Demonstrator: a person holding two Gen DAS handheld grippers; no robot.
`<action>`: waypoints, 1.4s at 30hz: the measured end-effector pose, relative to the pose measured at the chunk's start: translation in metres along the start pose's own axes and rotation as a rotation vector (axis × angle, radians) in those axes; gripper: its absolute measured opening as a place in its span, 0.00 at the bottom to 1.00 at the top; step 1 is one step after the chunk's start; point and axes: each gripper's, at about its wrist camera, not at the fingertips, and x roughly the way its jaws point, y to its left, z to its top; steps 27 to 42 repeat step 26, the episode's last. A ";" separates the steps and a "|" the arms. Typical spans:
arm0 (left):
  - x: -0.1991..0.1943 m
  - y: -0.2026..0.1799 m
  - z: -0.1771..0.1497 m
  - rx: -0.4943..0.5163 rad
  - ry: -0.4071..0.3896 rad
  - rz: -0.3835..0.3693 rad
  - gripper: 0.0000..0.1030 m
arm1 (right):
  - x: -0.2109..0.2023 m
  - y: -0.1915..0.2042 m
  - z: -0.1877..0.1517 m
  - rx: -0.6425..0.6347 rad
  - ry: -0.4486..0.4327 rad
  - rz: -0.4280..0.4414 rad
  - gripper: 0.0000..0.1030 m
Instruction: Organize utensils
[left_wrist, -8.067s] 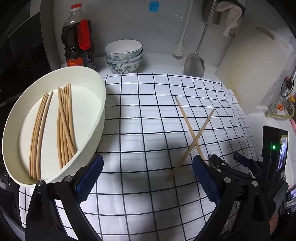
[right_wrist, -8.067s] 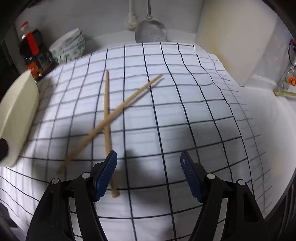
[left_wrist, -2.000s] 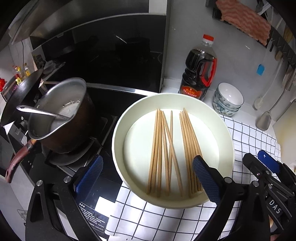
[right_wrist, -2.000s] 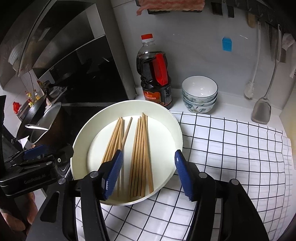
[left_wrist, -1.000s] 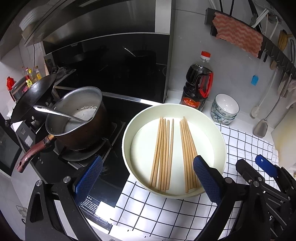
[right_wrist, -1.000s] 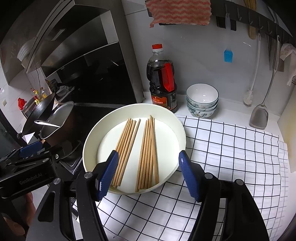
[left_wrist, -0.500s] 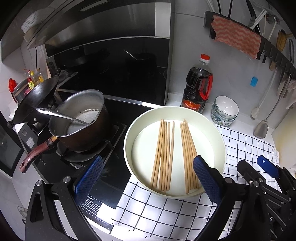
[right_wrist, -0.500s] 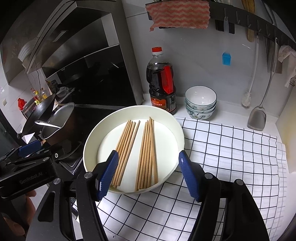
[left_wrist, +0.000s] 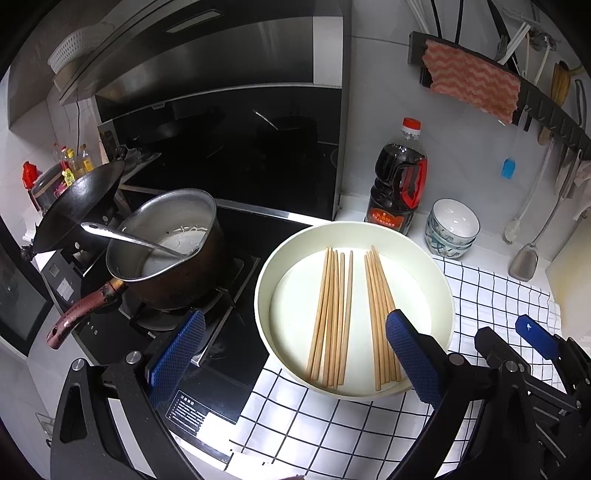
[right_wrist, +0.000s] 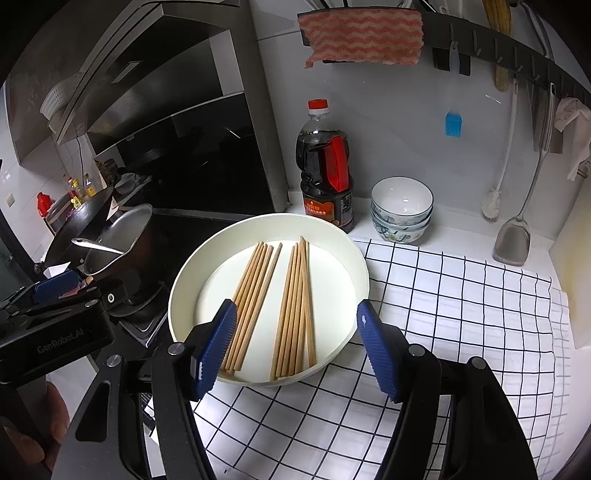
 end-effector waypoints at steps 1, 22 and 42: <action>-0.001 -0.001 0.000 0.000 -0.003 0.001 0.94 | 0.000 0.000 0.000 -0.001 0.000 0.000 0.63; 0.007 0.001 -0.003 -0.015 0.056 -0.003 0.94 | 0.002 0.002 -0.002 -0.003 0.016 0.010 0.65; 0.008 0.003 -0.006 -0.024 0.058 -0.008 0.94 | 0.003 0.001 -0.004 0.001 0.015 0.008 0.65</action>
